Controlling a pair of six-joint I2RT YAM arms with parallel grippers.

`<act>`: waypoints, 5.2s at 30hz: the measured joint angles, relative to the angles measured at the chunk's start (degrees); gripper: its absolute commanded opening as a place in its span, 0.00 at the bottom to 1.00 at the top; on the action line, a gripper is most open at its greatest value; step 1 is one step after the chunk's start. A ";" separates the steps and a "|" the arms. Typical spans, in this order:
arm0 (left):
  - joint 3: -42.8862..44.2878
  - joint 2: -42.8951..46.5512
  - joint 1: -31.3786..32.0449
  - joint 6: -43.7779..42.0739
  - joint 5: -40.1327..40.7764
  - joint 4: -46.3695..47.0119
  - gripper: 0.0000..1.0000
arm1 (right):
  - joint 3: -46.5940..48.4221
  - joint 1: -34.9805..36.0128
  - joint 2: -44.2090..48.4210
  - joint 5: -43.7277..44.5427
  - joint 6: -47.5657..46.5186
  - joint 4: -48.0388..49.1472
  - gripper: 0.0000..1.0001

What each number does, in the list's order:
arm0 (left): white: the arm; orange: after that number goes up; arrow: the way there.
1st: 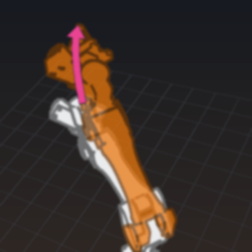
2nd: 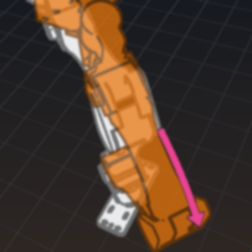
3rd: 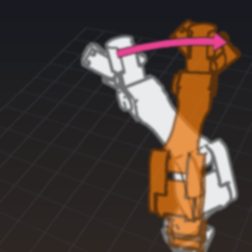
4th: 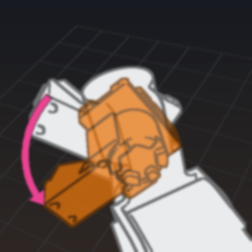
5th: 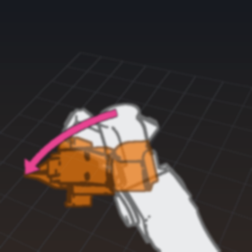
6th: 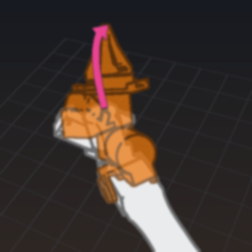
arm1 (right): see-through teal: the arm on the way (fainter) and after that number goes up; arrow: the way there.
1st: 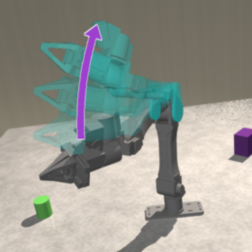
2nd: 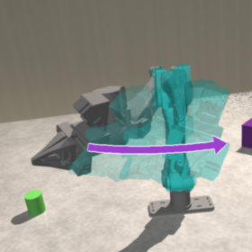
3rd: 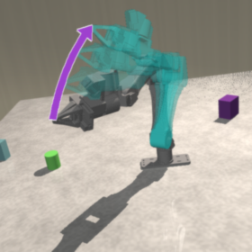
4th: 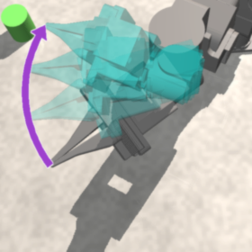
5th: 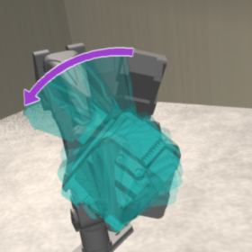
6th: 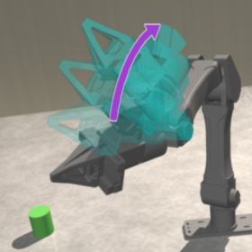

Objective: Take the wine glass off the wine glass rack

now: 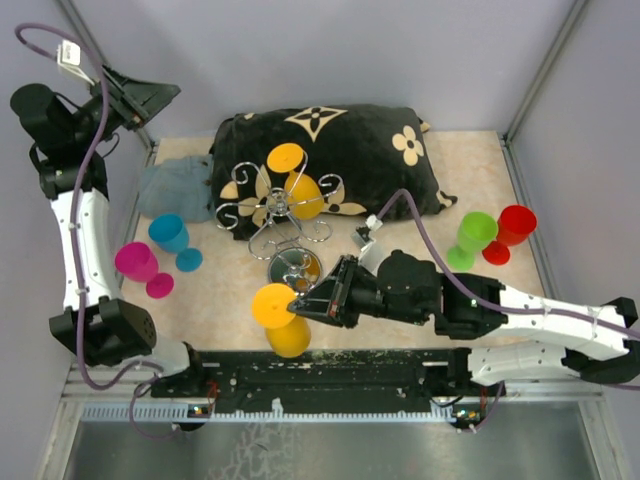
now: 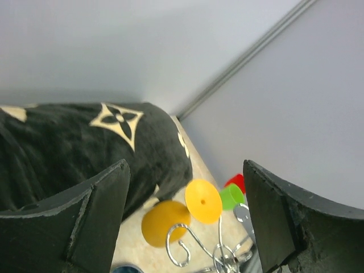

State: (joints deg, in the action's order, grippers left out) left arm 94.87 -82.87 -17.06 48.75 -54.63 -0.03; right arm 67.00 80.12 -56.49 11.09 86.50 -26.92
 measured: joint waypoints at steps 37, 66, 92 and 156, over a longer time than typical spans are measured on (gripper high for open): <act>-13.53 18.25 -1.68 13.18 -7.45 19.85 0.86 | 21.77 -44.35 -17.94 -25.92 0.24 51.78 0.00; -15.28 14.78 16.28 -20.92 -14.10 40.81 1.00 | 17.22 -44.41 -33.09 -34.97 21.59 93.88 0.00; -15.02 19.28 18.36 -18.16 -10.34 41.03 0.77 | 16.02 -44.41 -41.53 -34.27 28.28 109.42 0.00; 0.02 23.12 15.28 -65.81 30.23 -69.29 0.00 | 16.63 -45.75 -1.11 -12.96 -47.93 -9.18 0.60</act>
State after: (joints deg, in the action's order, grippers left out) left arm 94.89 -59.75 -1.78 -17.06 -24.40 -69.32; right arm 83.64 34.37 -57.60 -1.87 38.57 -36.10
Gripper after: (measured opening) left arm 0.012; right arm 0.601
